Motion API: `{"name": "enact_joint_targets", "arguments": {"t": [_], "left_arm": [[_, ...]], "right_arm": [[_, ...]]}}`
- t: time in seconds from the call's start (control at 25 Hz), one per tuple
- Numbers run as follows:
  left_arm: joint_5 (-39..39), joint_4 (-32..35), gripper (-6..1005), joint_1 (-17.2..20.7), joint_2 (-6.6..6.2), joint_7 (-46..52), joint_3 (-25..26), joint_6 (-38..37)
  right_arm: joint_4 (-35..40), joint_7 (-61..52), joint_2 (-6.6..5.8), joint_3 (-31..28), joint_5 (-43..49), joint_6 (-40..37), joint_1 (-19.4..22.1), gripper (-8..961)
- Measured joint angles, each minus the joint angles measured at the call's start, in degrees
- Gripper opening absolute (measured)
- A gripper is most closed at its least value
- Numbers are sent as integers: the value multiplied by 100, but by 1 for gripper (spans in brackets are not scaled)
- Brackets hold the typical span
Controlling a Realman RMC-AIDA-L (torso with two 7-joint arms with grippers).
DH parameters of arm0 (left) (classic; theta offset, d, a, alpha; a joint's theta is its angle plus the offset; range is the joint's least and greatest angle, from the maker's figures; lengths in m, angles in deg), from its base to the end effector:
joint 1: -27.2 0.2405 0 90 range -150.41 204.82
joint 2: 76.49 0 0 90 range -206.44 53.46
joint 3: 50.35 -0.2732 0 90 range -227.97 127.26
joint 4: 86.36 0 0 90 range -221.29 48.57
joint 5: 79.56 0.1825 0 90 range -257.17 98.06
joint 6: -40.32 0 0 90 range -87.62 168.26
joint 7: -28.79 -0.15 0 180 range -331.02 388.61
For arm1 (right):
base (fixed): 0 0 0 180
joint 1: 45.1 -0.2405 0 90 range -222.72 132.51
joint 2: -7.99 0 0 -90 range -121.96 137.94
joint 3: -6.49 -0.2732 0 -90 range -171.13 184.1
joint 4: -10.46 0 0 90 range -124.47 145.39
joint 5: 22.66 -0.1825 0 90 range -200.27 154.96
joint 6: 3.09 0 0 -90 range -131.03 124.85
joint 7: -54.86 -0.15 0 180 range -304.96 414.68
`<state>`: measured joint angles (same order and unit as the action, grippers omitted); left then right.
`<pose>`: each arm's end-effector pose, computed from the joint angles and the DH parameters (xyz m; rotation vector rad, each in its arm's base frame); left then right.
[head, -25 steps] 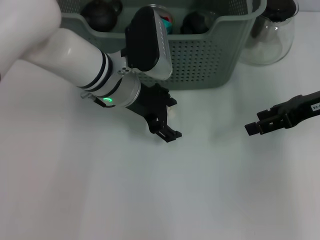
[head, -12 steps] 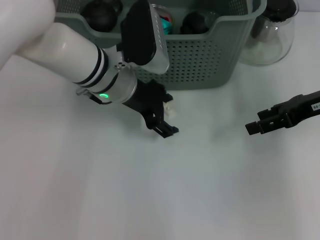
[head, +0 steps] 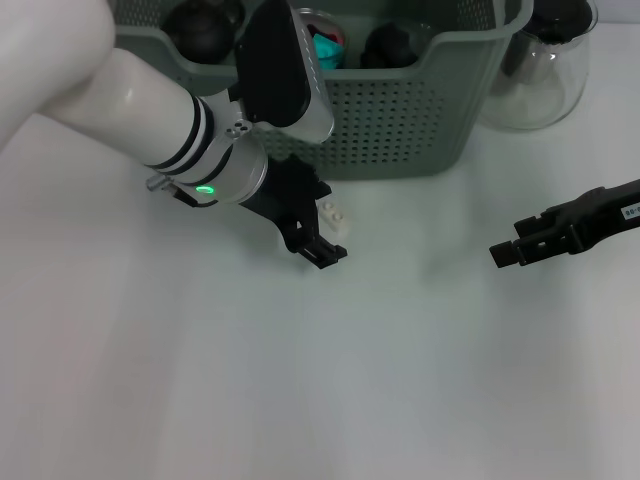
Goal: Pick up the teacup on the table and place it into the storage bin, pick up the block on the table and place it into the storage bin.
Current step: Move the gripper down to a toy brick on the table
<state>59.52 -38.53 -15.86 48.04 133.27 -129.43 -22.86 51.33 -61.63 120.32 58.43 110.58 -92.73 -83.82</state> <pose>-0.1941 0.3620 -0.1046 -2.8835 -0.1654 0.3370 0.2651 0.3416 0.0030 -2.8002 1.2071 0.0022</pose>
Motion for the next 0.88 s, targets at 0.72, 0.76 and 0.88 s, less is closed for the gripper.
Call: {"name": "enact_joint_targets", "arguments": {"t": [0.72,0.76,0.88], "left_arm": [[-9,-125,823,-53,9,374,-336,313],[-9,-129,822,-58,9,447,-406,340],[-7,-127,821,-60,9,629,-531,387]], "right_arm": [[0,13,0,19,0,46,-5,790],[0,9,0,24,0,53,-3,790],[0,4,0,32,0,59,0,790]]}}
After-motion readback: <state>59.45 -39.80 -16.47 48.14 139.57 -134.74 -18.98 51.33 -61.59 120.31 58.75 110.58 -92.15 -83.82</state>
